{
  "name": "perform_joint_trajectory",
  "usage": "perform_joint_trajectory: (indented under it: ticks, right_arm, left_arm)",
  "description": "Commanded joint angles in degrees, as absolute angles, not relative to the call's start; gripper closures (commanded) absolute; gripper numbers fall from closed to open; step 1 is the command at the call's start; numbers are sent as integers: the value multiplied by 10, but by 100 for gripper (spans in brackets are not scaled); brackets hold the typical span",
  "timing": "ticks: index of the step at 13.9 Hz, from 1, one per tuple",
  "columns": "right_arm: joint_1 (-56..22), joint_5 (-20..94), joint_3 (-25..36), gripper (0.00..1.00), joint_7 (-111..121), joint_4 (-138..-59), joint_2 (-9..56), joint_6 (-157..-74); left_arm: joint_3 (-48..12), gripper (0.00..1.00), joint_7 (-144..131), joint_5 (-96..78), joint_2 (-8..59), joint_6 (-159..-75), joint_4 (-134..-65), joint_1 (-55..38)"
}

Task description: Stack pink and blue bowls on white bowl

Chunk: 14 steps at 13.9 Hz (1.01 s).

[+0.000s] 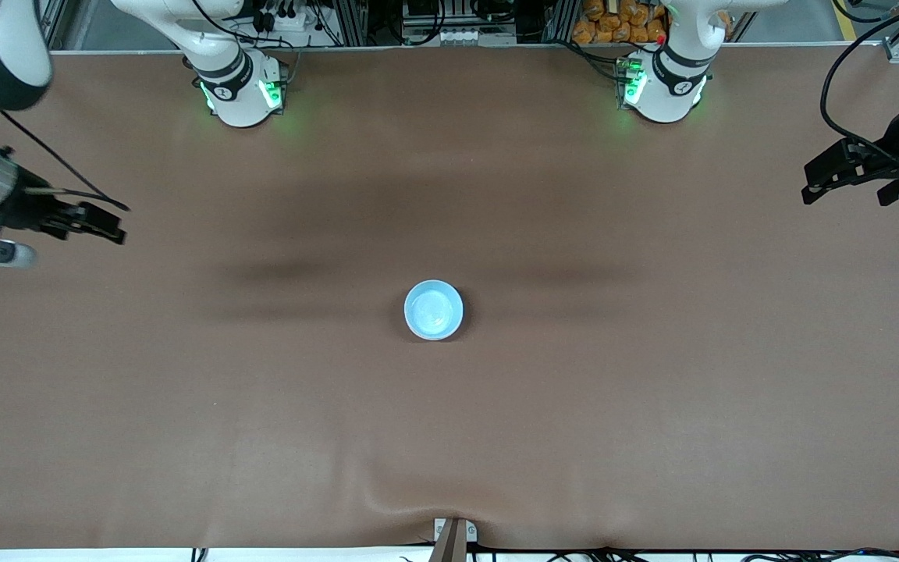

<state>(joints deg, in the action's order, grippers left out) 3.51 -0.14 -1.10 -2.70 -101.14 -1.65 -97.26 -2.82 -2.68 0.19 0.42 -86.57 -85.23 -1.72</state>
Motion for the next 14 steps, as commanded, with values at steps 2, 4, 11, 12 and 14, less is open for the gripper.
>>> perform_joint_trajectory:
  ticks: [2,4,11,12,14]
  right_arm:
    - [37,-36,-25,0,-26,-904,-12,-899]
    - [36,-36,-25,0,-24,-879,-9,-886]
    - [29,-12,-24,0,-93,-892,-9,-884]
    - [29,-12,-24,0,-88,-892,-9,-884]
    - [29,-12,-24,0,-40,-893,-6,-887]
  left_arm:
    - [-30,0,-32,0,1,-858,-850,-13]
    - [-30,0,-31,0,1,-858,-851,-13]
    - [-31,0,-36,-1,3,-858,-850,-16]
    - [-31,0,-36,-1,4,-858,-850,-16]
    - [-31,0,-36,-1,5,-858,-850,-18]
